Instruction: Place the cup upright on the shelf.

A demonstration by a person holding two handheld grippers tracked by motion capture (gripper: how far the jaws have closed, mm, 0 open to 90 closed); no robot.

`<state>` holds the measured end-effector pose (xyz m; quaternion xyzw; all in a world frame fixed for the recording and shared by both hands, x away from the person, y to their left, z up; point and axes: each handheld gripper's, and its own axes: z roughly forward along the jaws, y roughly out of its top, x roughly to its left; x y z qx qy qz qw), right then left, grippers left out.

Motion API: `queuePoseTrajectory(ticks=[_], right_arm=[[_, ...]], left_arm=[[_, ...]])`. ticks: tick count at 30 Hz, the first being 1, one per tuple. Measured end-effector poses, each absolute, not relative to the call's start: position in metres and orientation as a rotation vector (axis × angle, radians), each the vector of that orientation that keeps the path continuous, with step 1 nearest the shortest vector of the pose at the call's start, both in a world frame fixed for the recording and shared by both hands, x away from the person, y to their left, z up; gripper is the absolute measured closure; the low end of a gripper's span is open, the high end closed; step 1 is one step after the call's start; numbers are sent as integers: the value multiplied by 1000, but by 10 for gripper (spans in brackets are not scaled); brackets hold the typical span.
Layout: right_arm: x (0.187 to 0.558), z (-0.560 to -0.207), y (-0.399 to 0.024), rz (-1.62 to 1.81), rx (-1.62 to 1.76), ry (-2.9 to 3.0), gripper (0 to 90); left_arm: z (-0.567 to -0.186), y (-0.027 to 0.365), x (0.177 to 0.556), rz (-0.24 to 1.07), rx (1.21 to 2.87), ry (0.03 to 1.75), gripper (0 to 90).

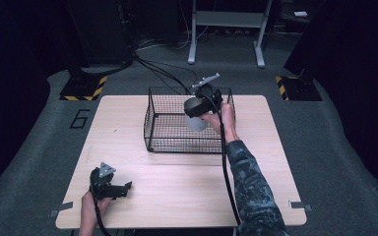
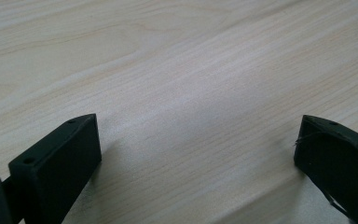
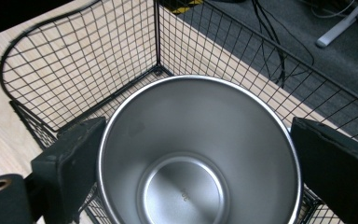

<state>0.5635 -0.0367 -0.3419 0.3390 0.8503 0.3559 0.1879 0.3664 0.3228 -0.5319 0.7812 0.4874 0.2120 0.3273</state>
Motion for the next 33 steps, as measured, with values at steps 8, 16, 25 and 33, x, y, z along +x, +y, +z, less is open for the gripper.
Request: queuePoseTrajectory(ticks=[8, 16, 25, 33], right_arm=[[578, -360, -32, 960, 1002, 2423, 60], [592, -379, -25, 929, 1060, 2445, 60], [601, -394, -24, 920, 1116, 2440, 60], [608, -406, -22, 924, 1152, 2439, 60]], left_arm=[[-532, 322, 366, 555, 2031, 1283, 5], [-533, 322, 366, 557, 2031, 1282, 5], [-532, 323, 366, 554, 2046, 1275, 5], [-532, 322, 366, 547, 2042, 1281, 5]])
